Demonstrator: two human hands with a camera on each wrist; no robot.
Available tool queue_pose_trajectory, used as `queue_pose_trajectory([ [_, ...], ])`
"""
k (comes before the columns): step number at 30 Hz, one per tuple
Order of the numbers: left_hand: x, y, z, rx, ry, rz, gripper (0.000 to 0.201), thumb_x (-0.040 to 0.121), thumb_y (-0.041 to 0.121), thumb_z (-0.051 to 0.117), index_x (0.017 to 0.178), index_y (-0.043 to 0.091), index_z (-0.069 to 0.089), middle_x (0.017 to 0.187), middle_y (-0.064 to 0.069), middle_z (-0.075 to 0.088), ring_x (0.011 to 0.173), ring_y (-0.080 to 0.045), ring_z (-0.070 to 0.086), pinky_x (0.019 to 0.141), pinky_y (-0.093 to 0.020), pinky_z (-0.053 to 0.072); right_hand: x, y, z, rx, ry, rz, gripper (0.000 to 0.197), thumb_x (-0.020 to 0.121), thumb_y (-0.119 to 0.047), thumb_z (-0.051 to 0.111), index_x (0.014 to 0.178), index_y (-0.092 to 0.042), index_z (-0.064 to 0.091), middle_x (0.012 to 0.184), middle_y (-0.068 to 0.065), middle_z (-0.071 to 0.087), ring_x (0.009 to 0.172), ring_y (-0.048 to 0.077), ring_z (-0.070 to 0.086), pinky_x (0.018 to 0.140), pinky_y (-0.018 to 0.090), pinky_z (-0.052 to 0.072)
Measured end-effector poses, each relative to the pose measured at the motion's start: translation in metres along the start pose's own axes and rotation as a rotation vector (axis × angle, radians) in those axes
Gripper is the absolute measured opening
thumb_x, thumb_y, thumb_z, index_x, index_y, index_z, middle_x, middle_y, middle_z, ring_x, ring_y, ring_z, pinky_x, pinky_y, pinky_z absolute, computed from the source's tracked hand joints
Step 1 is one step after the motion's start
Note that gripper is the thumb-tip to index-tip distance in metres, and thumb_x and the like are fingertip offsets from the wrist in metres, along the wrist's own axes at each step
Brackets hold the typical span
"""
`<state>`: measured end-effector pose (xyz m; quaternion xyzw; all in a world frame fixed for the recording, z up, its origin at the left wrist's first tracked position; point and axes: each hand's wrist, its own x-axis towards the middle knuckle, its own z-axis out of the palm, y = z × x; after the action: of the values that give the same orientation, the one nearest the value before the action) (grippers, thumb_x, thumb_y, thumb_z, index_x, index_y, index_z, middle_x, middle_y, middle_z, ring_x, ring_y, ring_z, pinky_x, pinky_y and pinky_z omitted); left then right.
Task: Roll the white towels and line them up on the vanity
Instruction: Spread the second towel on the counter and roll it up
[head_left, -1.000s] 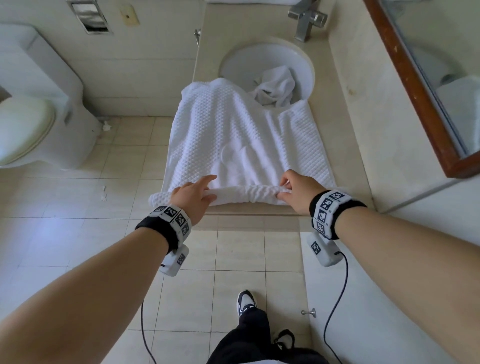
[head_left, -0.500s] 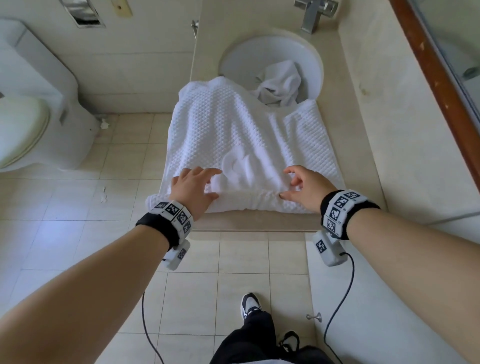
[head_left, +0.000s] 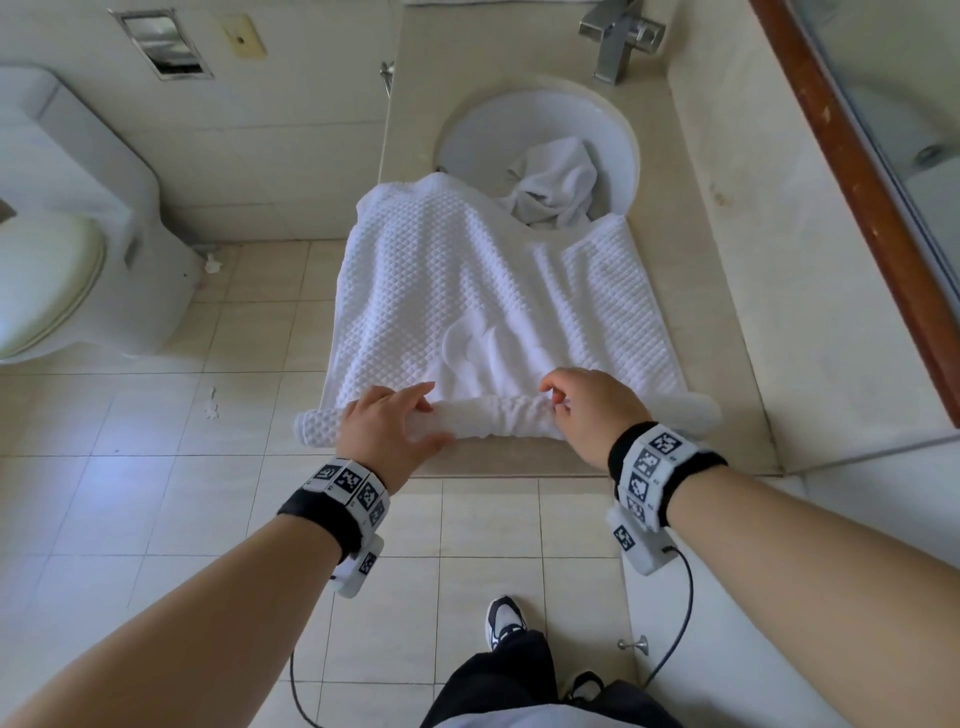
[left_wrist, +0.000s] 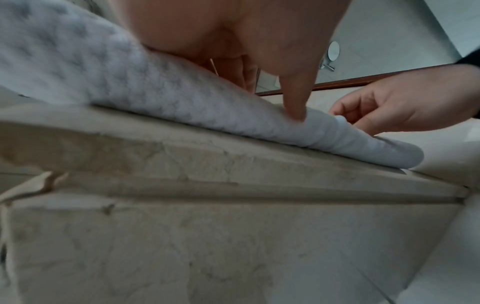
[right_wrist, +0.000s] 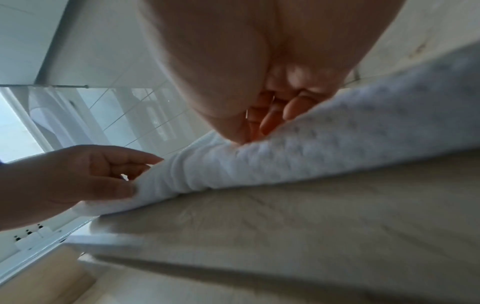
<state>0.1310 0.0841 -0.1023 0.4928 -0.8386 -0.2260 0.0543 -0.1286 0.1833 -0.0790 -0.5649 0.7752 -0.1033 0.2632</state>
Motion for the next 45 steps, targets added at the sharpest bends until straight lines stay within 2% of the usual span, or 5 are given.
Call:
queue_pose_trajectory([
  [5, -0.009, -0.001, 0.009, -0.017, 0.077, 0.015, 0.056, 0.082, 0.05, 0.071, 0.134, 0.035, 0.056, 0.116, 0.024, 0.063, 0.122, -0.008, 0.045, 0.111, -0.034, 0.024, -0.024, 0.014, 0.01, -0.081, 0.089, -0.069, 0.041, 0.08, -0.036, 0.065, 0.12, -0.034, 0.056, 0.11, -0.017, 0.064, 0.105, 0.015, 0.048, 0.091, 0.035, 0.041],
  [18, -0.011, 0.0, 0.011, 0.057, 0.103, 0.04, 0.042, 0.092, 0.038, 0.062, 0.133, 0.029, 0.055, 0.125, 0.01, 0.064, 0.124, -0.017, 0.051, 0.113, -0.035, 0.022, -0.021, 0.015, 0.02, -0.096, 0.212, -0.046, 0.038, 0.089, -0.032, 0.065, 0.126, -0.028, 0.058, 0.108, -0.005, 0.07, 0.104, 0.02, 0.058, 0.093, 0.038, 0.046],
  [31, -0.019, 0.008, -0.001, -0.026, -0.105, -0.032, 0.036, 0.096, 0.039, 0.058, 0.129, 0.032, 0.048, 0.118, 0.016, 0.066, 0.11, -0.016, 0.056, 0.109, -0.037, 0.032, -0.035, 0.029, 0.005, 0.228, -0.116, 0.146, 0.043, 0.087, -0.044, 0.07, 0.124, -0.032, 0.052, 0.129, -0.008, 0.062, 0.109, 0.016, 0.061, 0.095, 0.04, 0.052],
  [39, 0.009, 0.005, -0.007, -0.159, -0.232, -0.117, 0.034, 0.095, 0.041, 0.058, 0.127, 0.038, 0.051, 0.117, 0.01, 0.065, 0.093, -0.017, 0.063, 0.074, -0.032, 0.055, -0.01, 0.038, 0.005, 0.206, -0.143, 0.189, 0.036, 0.084, -0.052, 0.069, 0.109, -0.035, 0.051, 0.112, -0.009, 0.062, 0.095, 0.014, 0.063, 0.088, 0.04, 0.054],
  [45, 0.032, -0.006, -0.001, -0.031, -0.229, -0.095, 0.034, 0.09, 0.055, 0.052, 0.123, 0.05, 0.047, 0.116, 0.012, 0.059, 0.111, -0.018, 0.053, 0.098, -0.037, 0.044, 0.008, 0.043, -0.005, 0.28, -0.088, 0.192, 0.057, 0.074, -0.05, 0.081, 0.12, -0.033, 0.053, 0.1, -0.009, 0.062, 0.095, 0.012, 0.063, 0.085, 0.032, 0.051],
])
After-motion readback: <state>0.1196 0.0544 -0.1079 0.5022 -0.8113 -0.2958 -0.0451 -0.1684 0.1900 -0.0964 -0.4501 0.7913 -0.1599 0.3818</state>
